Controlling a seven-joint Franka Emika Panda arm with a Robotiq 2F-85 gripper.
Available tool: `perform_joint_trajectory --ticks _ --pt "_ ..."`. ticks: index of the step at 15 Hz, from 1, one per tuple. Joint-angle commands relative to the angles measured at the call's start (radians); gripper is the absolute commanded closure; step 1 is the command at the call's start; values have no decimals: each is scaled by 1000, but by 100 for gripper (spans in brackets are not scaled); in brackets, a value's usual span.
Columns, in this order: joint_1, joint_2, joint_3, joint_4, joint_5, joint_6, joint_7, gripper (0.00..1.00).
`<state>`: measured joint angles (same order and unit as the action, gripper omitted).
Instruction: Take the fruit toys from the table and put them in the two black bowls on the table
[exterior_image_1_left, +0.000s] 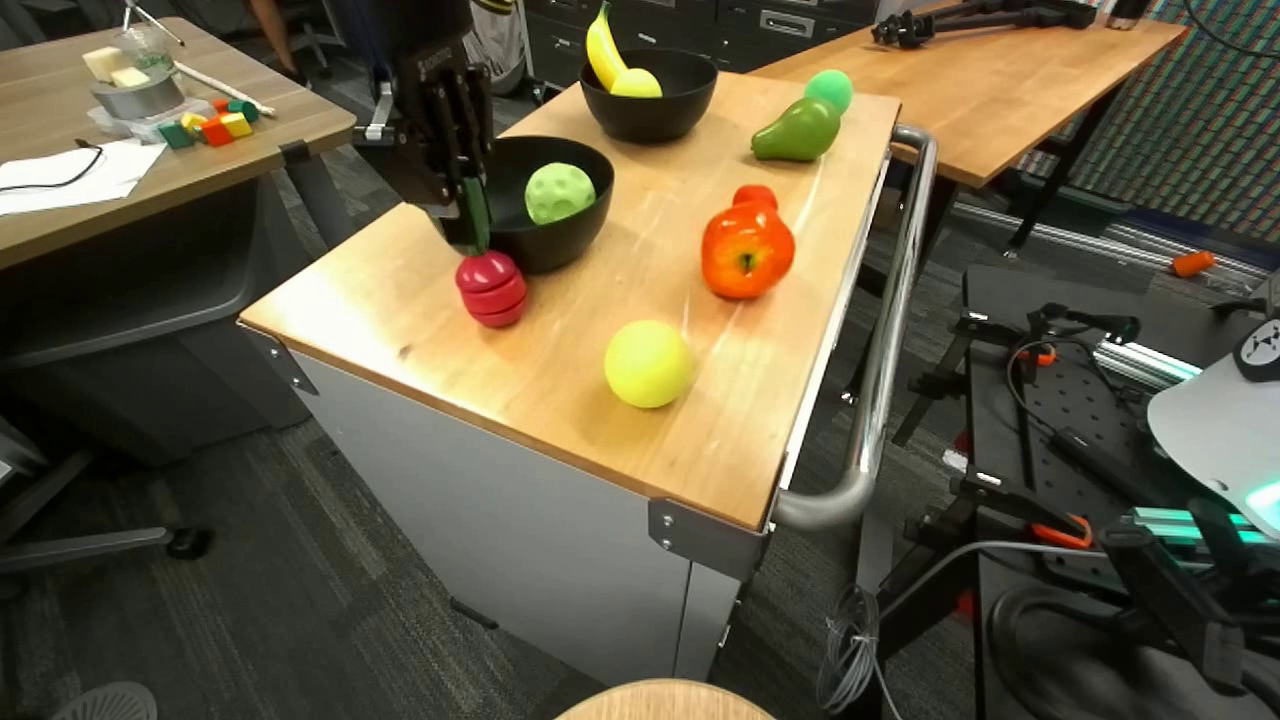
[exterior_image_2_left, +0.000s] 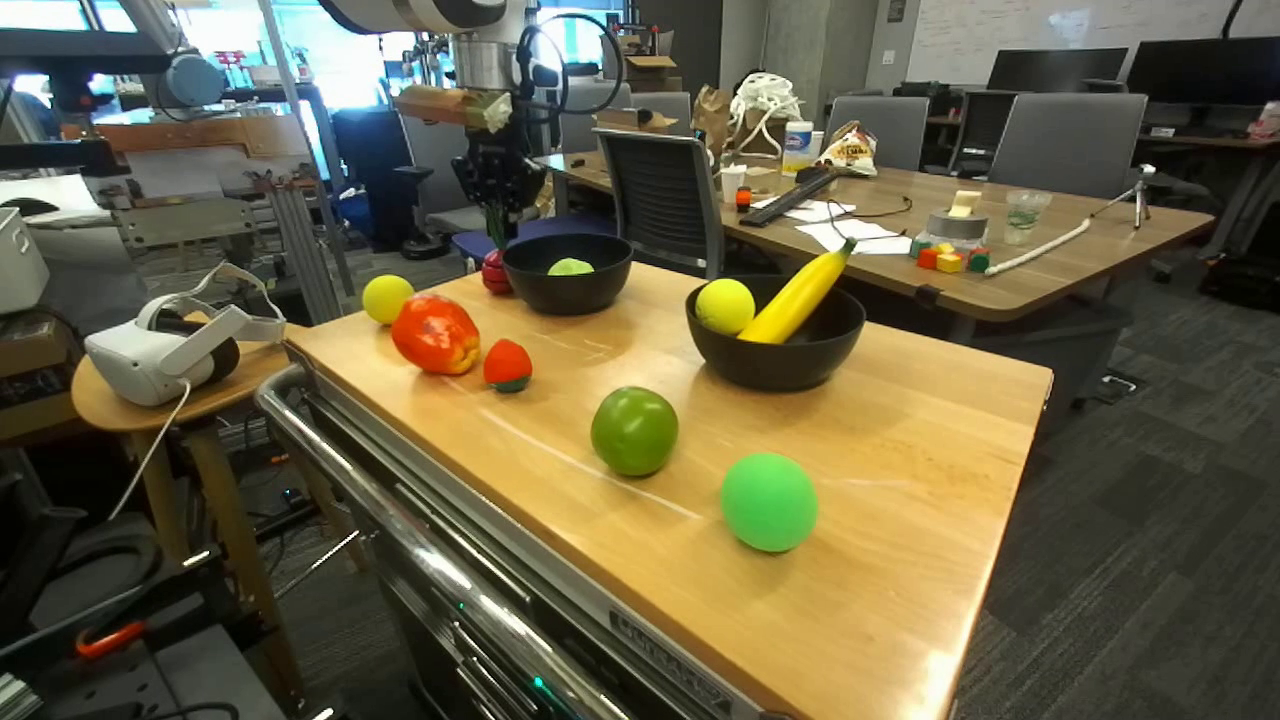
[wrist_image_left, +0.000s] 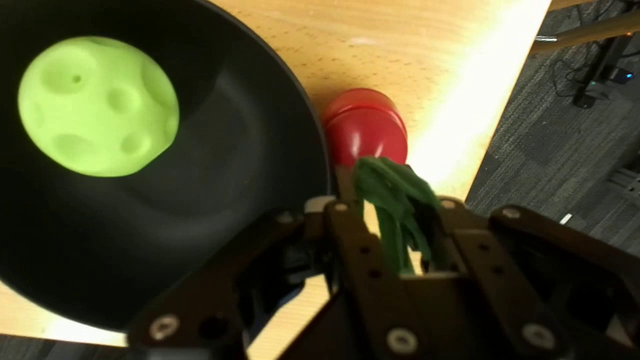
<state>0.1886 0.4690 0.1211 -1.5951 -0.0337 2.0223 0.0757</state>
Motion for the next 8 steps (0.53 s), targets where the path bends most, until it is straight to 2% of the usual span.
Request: perform_joint_trajectory --ticks 1,8 --pt "-3 -16 3 6 10 -26 -21 99" --pt "-16 -78 24 34 48 -88 -73 99"
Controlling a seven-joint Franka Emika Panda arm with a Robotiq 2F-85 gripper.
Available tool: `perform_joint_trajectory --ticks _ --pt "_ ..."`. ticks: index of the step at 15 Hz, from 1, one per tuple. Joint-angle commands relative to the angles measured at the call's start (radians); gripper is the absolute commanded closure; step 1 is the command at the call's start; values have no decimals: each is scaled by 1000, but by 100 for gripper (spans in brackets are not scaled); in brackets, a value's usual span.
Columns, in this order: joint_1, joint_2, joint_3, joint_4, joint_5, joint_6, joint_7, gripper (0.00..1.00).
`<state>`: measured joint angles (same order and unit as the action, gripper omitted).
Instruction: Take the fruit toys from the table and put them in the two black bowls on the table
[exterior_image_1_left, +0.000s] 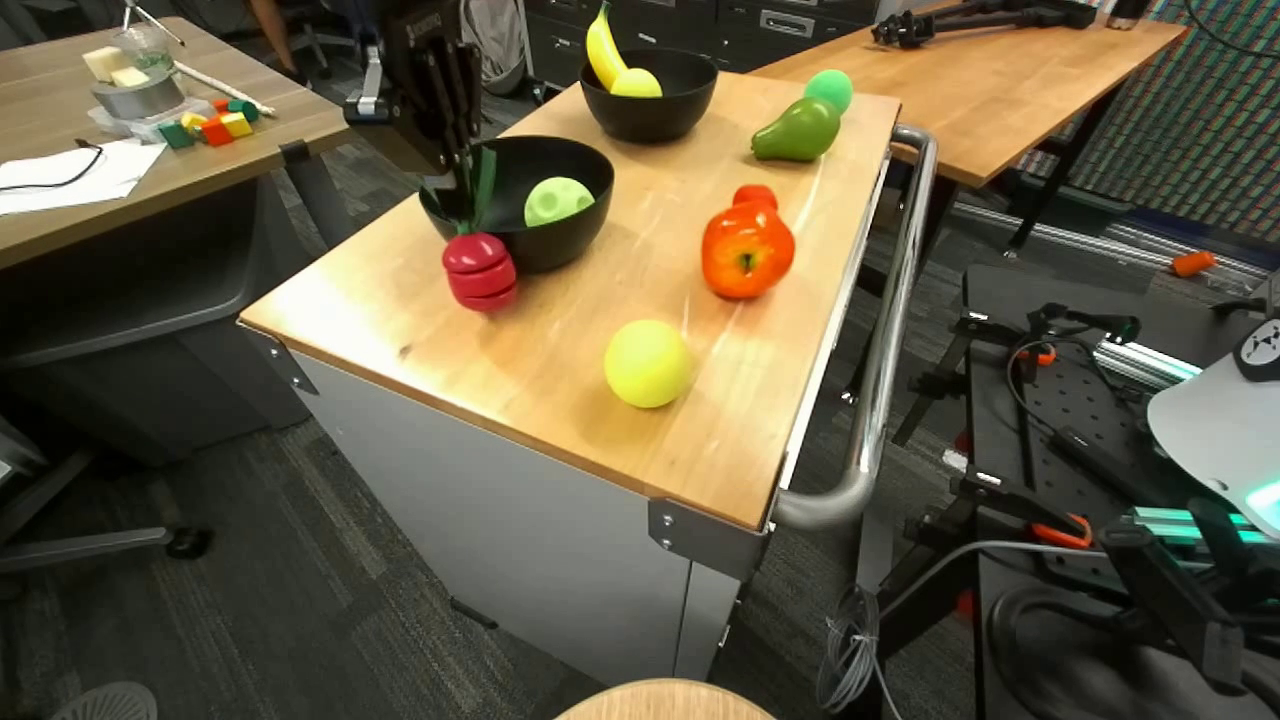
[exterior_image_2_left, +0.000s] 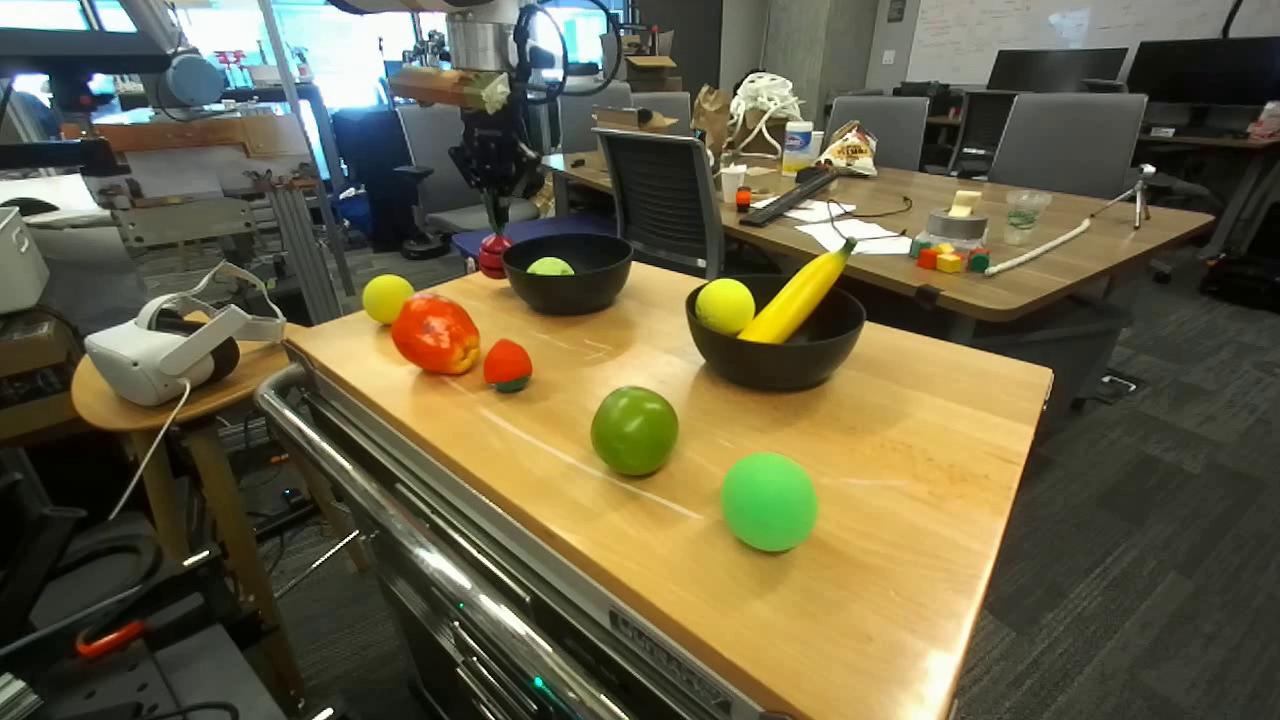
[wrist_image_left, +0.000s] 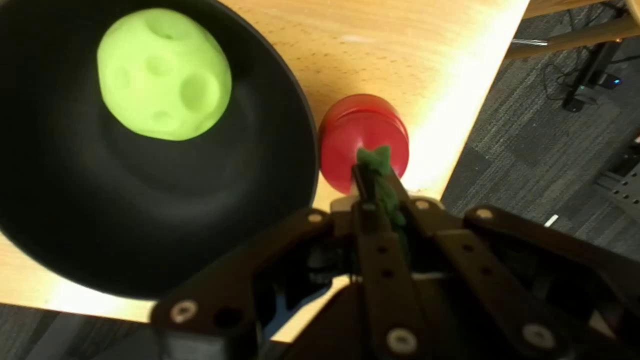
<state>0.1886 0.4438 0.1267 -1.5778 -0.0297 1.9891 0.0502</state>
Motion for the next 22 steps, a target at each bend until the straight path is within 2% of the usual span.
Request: perform_joint_trajectory --ticks 1,5,9,12,13,14,16,19,22 --pt "-13 -66 16 22 38 -61 -54 99" --pt "-19 -91 -5 43 7 -25 -68 99" --pt "-35 -65 -47 38 -71 3 -51 99" --pt "-51 -38 -66 24 -81 14 -39 99" --pt "-56 -31 -67 19 -74 17 -38 93" --pt "-60 -26 -68 15 -72 21 -39 69" --pt "-65 -22 -70 18 -70 16 -40 66" --pt "-72 -60 -64 8 -48 3 -39 42" --pt "-65 -161 -73 -52 -77 -1 -18 19"
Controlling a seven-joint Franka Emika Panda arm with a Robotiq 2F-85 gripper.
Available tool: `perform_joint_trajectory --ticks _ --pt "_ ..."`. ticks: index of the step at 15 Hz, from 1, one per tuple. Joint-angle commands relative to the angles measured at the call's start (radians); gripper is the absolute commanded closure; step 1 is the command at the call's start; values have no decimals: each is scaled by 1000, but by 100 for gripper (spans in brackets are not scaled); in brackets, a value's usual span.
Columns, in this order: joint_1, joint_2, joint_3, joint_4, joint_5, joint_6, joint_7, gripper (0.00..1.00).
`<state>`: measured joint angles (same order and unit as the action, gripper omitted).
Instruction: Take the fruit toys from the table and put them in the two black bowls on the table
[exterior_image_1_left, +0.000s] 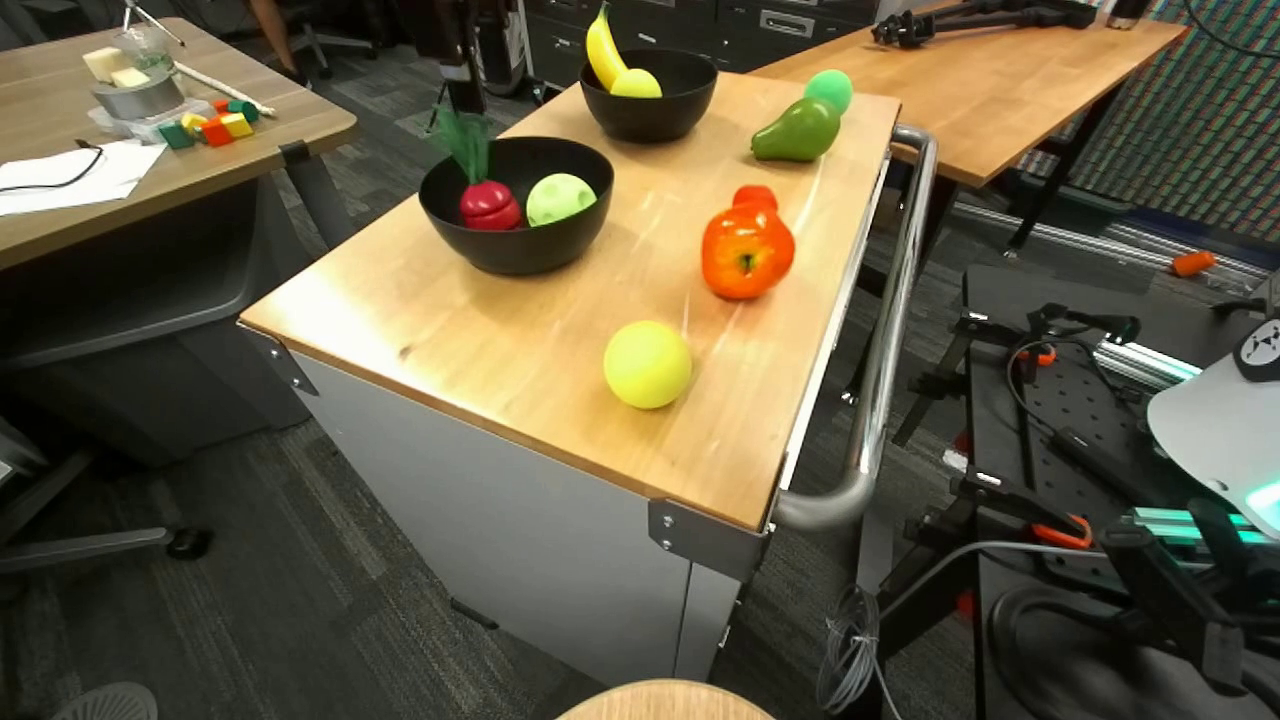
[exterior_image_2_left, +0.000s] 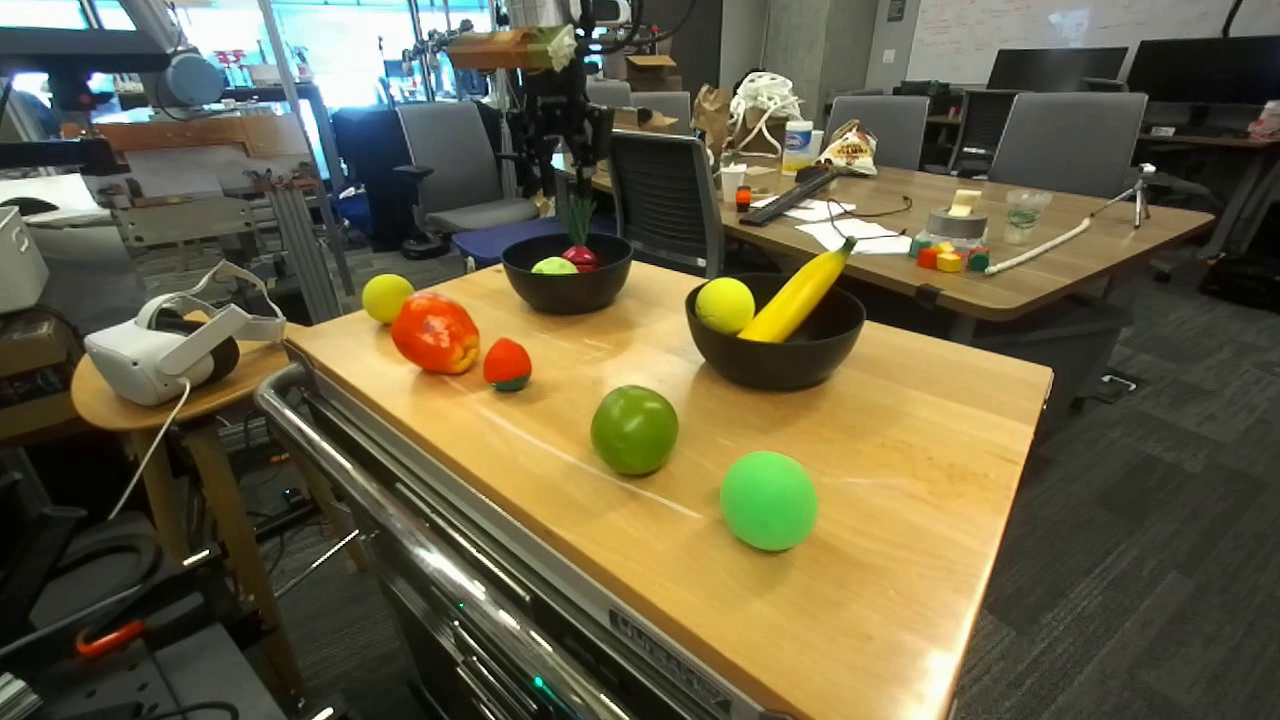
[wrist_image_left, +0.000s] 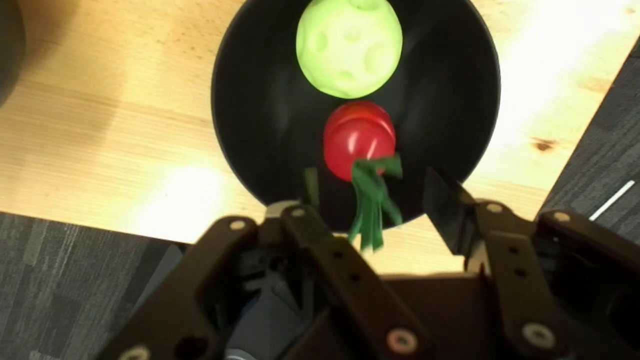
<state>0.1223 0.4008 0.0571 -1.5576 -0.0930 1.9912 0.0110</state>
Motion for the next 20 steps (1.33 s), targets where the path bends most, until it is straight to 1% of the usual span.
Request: perform_joint_trajectory --ticks 1,2,3,4,5,6,9,10,11,13,16,17,18,20 --pt "-2 -177 -8 -119 -28 2 23 13" --pt "-7 -232 -15 -167 -50 13 13 4" --pt "-16 -280 -24 -218 -82 45 3 1" --pt "-27 -330 -35 -274 -101 101 23 0" --pt "-47 -379 -40 -316 -62 145 52 0" --pt "-66 -430 -44 -363 -9 168 44 0" --pt "-107 -585 -70 -520 71 267 48 0" --pt "-120 -638 -80 -573 78 297 66 0" --pt "-112 -505 -65 -427 48 213 36 0" --pt "-127 -586 -77 -511 59 245 44 0" --pt "-128 -622 -76 -553 62 258 53 0" --pt "-128 -614 -67 -549 31 249 45 0" --pt "-134 -617 -75 -545 11 217 10 0" --pt "-171 -646 -104 -548 -62 170 -8 0"
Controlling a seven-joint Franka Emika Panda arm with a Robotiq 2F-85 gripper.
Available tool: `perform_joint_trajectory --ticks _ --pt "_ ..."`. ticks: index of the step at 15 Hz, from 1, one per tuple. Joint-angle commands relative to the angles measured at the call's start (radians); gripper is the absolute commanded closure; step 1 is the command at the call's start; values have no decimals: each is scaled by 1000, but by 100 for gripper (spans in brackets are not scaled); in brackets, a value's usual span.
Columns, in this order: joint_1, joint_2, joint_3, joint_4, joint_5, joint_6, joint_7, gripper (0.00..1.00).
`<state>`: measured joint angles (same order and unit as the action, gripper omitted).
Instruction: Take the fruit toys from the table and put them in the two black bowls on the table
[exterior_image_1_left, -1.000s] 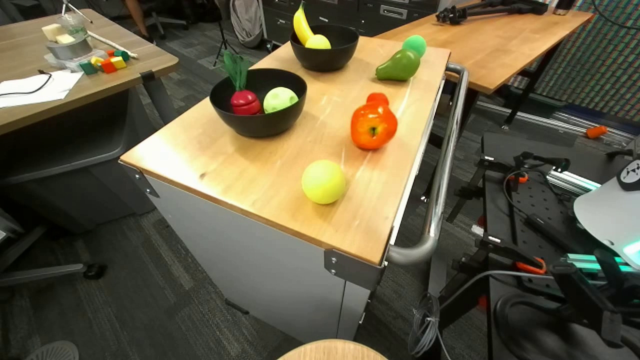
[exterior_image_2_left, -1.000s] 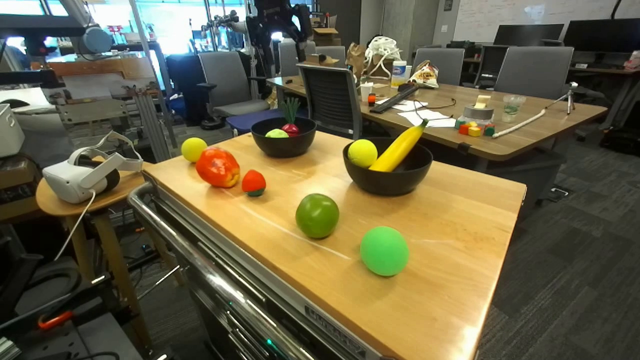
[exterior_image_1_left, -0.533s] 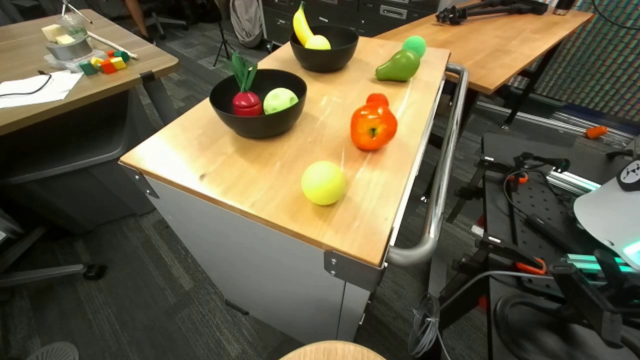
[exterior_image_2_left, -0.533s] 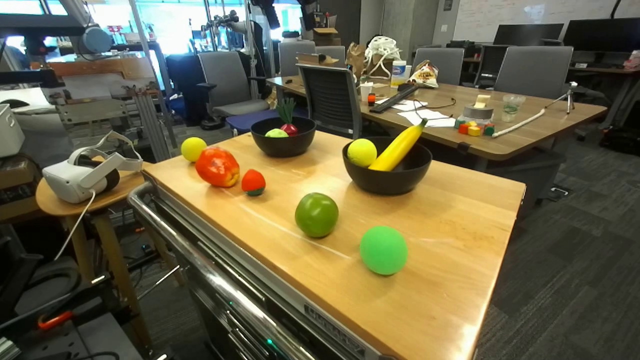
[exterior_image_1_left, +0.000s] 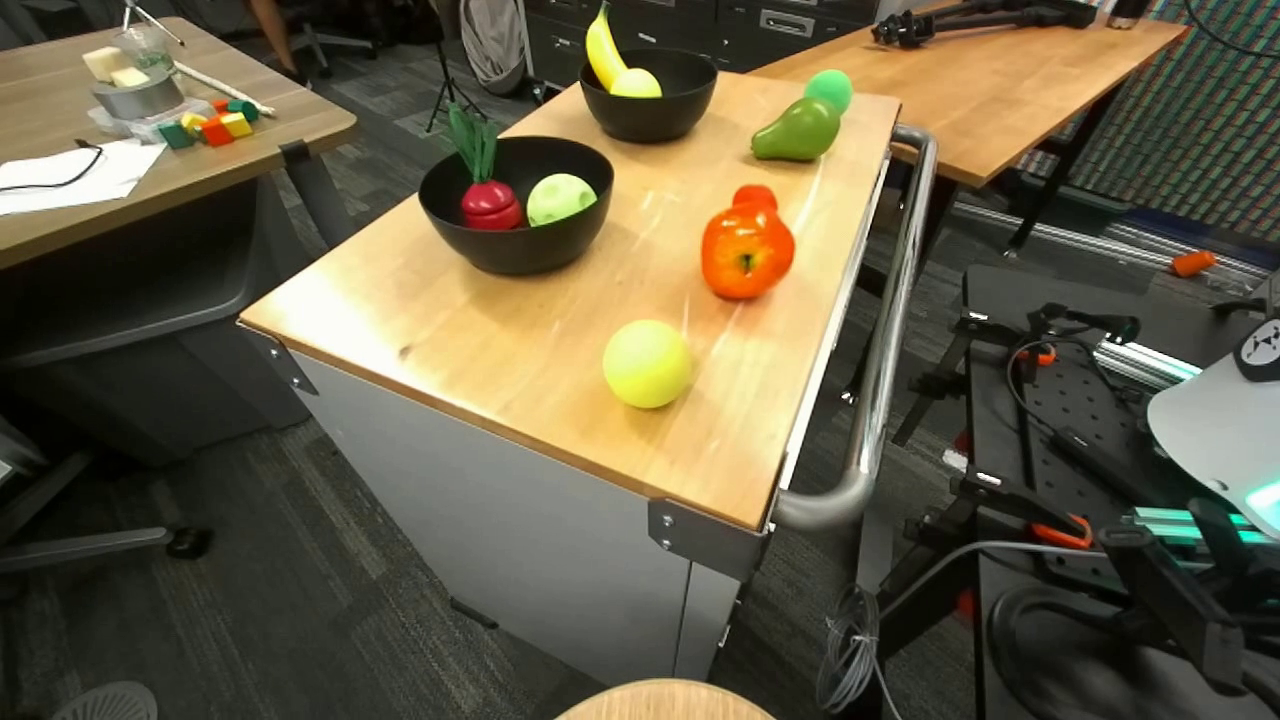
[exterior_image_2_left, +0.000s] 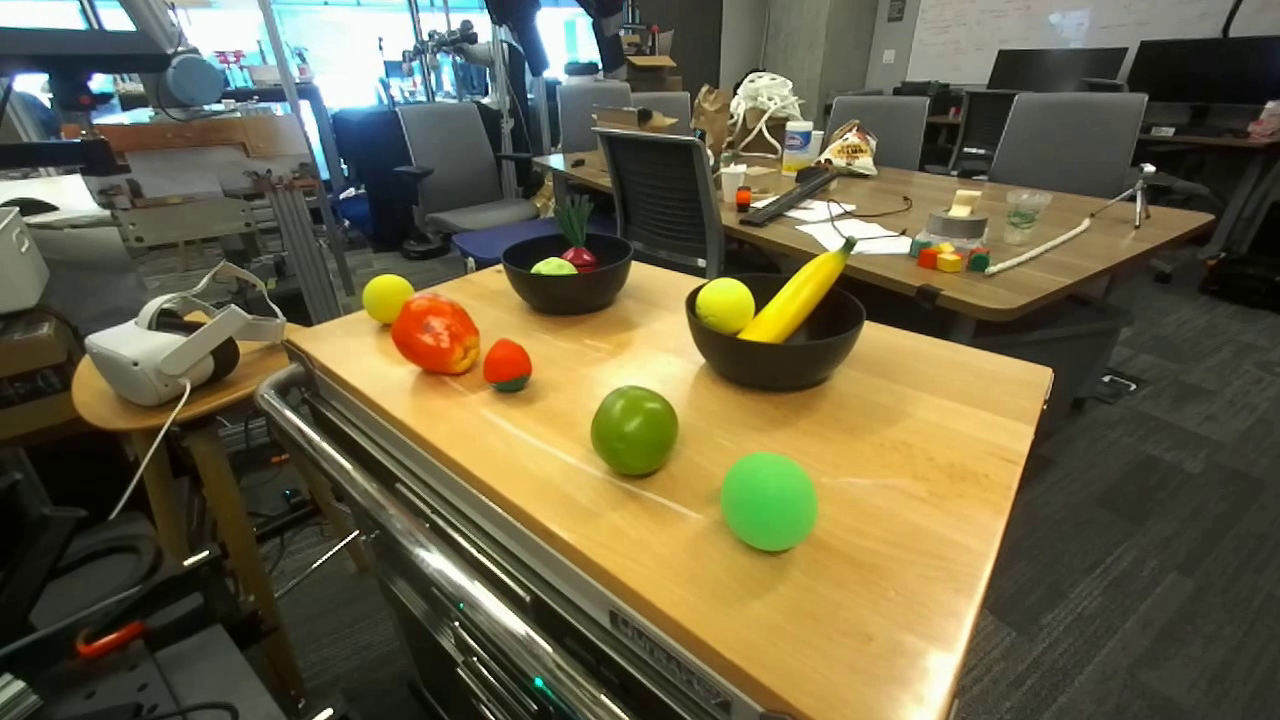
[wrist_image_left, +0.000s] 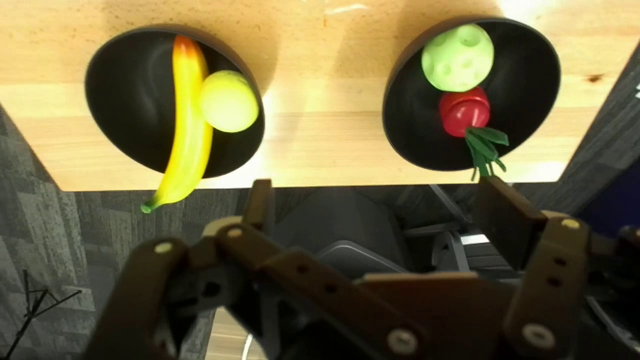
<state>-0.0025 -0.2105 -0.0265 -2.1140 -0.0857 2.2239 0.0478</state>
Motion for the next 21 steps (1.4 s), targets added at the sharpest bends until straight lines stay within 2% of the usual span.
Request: perform_joint_trajectory --ticks 1,5,10,11,12,15,17,21 --pt "-69 -60 -42 0 -88 -86 -54 0" --pt "-177 -133 -142 -55 -106 -160 -43 0" --pt "-260 -140 -246 -169 -35 -167 -23 0" --pt "-271 -134 -253 -187 -19 -152 5 0" --pt "-265 -112 -243 -144 -48 -177 -37 0" --pt "-272 -105 -246 -156 -46 -176 -38 0" --pt "-276 -86 -227 -155 -79 -114 9 0" --pt "-286 22 -251 -178 -22 67 105 0"
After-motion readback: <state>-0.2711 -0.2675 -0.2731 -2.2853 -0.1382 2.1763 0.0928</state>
